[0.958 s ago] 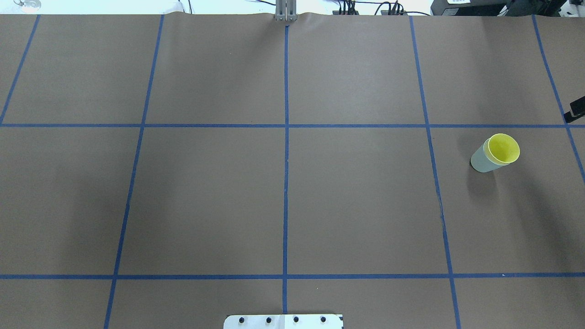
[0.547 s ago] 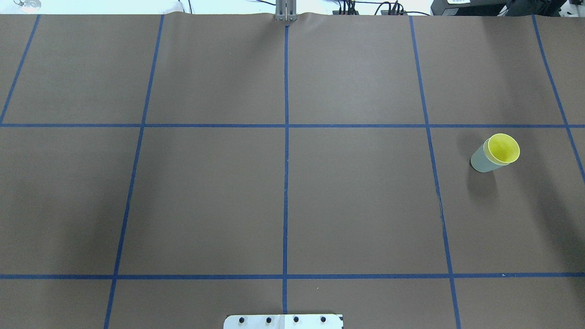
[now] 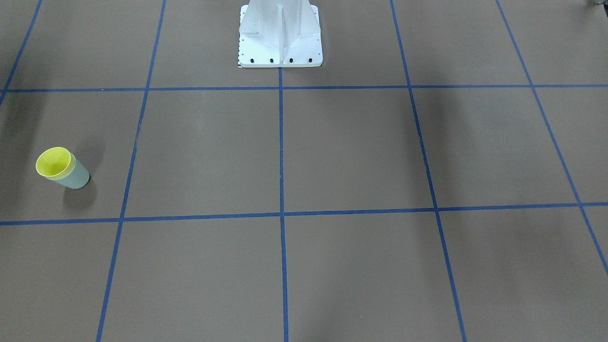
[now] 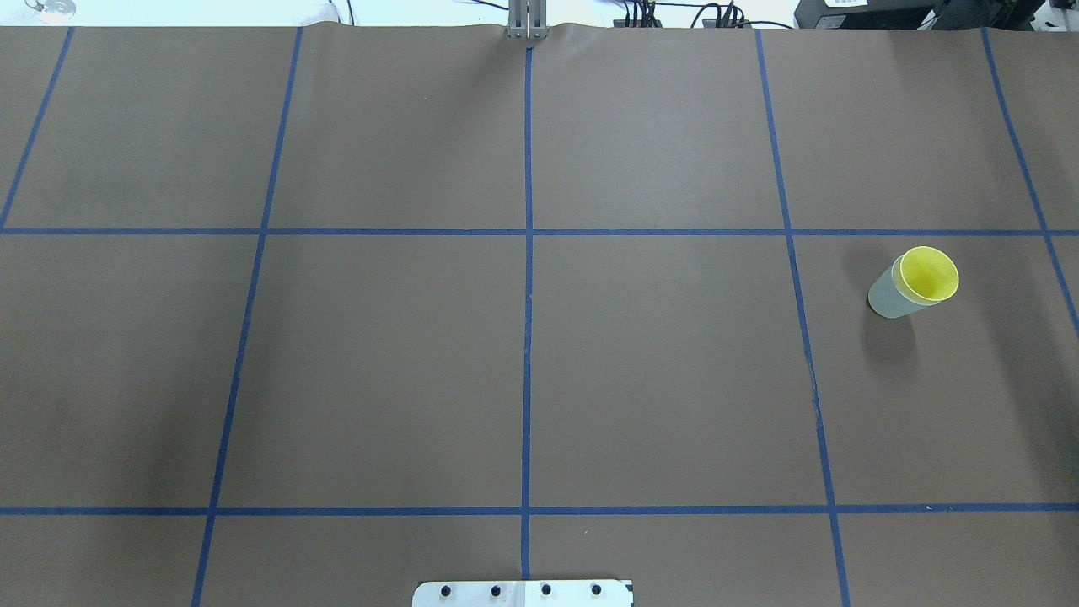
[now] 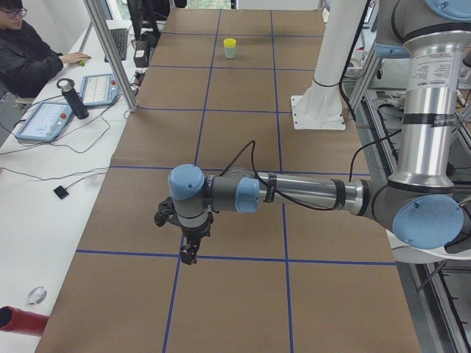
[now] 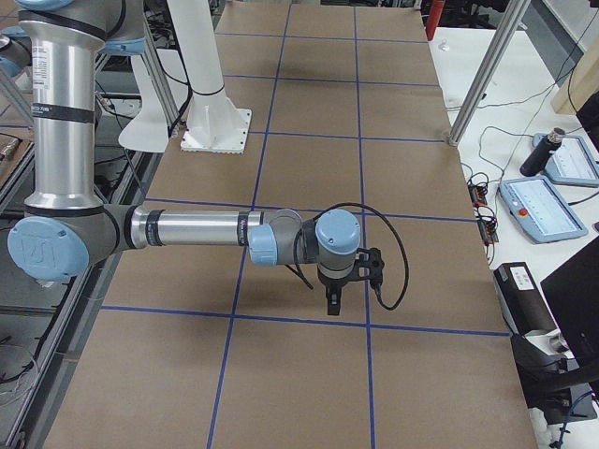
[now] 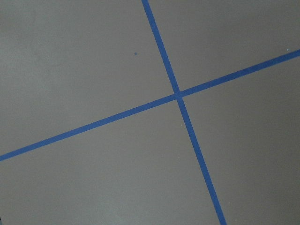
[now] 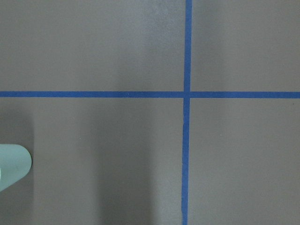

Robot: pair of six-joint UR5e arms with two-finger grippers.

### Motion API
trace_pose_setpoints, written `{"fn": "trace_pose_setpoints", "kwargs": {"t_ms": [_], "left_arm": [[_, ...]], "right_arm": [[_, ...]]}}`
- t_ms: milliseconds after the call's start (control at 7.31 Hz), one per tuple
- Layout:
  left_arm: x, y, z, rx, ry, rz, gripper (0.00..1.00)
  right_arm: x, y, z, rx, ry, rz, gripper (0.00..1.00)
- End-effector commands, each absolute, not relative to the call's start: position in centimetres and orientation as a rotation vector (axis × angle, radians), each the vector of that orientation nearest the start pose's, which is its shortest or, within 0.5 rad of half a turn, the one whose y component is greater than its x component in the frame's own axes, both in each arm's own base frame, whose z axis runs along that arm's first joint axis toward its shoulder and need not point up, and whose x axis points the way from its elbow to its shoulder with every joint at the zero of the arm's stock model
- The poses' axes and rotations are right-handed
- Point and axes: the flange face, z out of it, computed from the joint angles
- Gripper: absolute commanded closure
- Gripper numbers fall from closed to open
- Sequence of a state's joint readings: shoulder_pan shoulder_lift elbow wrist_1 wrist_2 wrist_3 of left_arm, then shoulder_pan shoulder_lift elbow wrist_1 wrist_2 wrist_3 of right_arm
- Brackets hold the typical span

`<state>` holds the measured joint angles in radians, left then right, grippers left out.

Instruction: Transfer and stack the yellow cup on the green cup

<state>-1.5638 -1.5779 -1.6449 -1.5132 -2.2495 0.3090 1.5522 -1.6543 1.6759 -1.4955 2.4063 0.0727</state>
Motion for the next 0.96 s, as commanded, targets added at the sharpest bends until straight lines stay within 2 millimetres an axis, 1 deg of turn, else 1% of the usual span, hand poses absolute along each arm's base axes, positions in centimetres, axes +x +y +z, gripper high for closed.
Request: {"fn": "trace_pose_setpoints", "kwargs": {"t_ms": [0,274,410,821], "left_arm": [[-6.8,-49.2,63.4,0.12,0.672,0.309,0.0],[-6.8,-48.6,63.3,0.121,0.675,0.305,0.0],[-6.7,-47.7,63.6,0.116,0.699,0.301,0.0],[-6.6,-47.6,63.6,0.117,0.702,0.301,0.0]], "right_arm": [[5.5,-45.1,65.1,0.034,-0.825,0.013,0.0],[5.4,-45.0,65.2,0.035,-0.825,0.011,0.0],[5.4,-45.0,65.2,0.035,-0.825,0.013,0.0],[5.4,-44.9,65.3,0.034,-0.827,0.012,0.0]]}}
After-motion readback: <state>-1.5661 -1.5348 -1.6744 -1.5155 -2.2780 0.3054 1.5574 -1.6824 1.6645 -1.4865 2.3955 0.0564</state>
